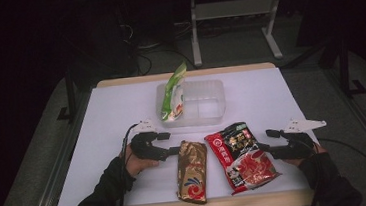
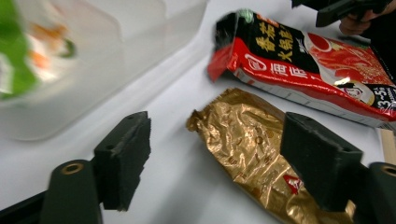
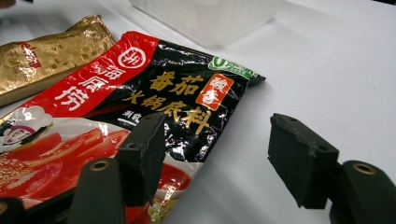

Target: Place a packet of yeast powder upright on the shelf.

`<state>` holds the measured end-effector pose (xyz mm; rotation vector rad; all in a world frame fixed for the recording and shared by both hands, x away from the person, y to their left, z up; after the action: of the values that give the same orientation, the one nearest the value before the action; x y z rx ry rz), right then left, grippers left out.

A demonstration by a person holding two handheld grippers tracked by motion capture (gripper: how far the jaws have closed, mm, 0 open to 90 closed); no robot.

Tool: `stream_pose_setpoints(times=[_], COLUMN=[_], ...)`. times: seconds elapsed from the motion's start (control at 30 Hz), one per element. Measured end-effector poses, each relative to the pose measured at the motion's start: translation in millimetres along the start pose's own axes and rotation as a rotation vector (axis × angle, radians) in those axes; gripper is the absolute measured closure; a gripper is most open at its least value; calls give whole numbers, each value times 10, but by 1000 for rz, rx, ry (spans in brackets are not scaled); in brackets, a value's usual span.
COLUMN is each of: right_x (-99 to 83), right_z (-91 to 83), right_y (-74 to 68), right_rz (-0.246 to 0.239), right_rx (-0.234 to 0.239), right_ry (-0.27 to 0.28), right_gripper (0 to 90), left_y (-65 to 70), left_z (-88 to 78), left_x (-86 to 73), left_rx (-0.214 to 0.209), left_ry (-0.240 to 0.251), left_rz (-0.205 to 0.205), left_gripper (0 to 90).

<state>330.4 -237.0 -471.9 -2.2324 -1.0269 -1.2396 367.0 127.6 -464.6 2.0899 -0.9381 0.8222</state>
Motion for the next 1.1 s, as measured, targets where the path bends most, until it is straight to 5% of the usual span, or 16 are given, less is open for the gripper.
stream_pose_setpoints(times=[0.33, 0.63, 0.8, 0.87, 1.1], right_x=[-6, 8, 25, 74, 217], right_z=[-2, -12, -35, -86, -206], right_y=[-6, -6, -17, -30, -96], right_rz=[-1, -12, -21, -37, -85], right_rx=[3, -6, -2, -9, -32], right_ry=[1, 12, 25, 69, 176], right_gripper=[369, 361, 359, 382, 385], left_y=[-77, -68, 48, 109, 168], left_z=[340, 497, 566, 568, 558], left_x=[6, 48, 30, 25, 17], left_rx=[-27, -46, -81, -131, -177], left_ry=[-53, -81, -130, -136, -146], left_rz=[-68, -54, -1, 12, 10], left_gripper=[175, 143, 157, 261, 488])
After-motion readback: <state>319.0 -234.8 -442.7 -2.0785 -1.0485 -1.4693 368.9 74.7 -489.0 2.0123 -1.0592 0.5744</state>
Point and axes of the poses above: each handheld gripper's, and its own axes: z roughly forward along the jaws, x roughly out of its top, y roughly to its right, the point moved 6 cm from there along z, roughly forward along the jaws, and after that the axes turned 7 degrees about -z, right-handed, at the moved point
